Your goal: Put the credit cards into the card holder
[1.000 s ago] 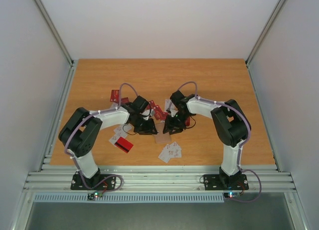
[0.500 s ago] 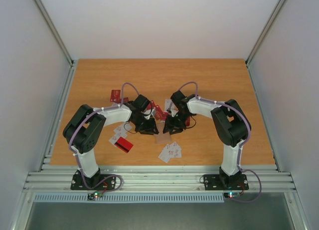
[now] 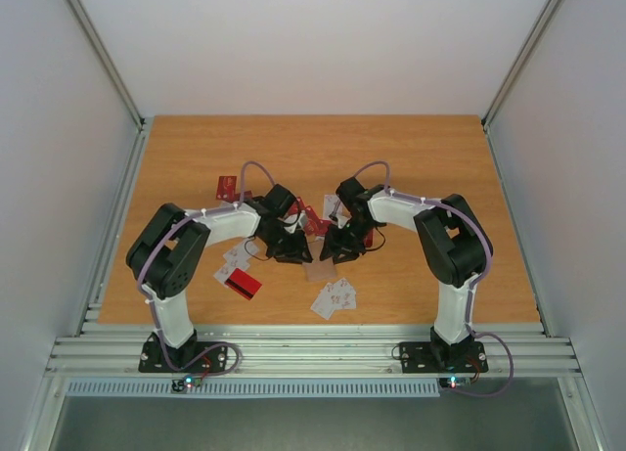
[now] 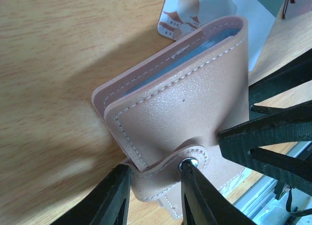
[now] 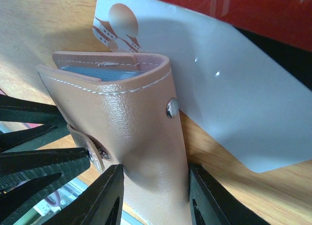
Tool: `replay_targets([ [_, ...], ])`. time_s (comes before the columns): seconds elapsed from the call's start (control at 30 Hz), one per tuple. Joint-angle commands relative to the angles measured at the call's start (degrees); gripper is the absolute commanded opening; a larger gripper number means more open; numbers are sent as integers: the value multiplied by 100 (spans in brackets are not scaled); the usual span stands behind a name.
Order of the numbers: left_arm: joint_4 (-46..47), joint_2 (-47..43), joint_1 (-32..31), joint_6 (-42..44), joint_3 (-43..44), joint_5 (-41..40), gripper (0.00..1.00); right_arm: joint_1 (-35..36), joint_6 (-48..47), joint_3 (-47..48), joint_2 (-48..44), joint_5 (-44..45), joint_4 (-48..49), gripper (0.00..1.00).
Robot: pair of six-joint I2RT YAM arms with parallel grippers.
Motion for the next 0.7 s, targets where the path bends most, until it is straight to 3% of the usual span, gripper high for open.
replay_targets([
  [0.0, 235, 272, -195, 164, 163, 127, 32, 88, 108, -86, 308, -84, 463, 38],
  [0.5, 241, 384, -289, 224, 348, 289, 35, 96, 189, -147, 318, -93, 528, 35],
  [0.67, 154, 478, -298, 274, 380, 289, 31, 96, 219, -161, 325, -108, 578, 33],
])
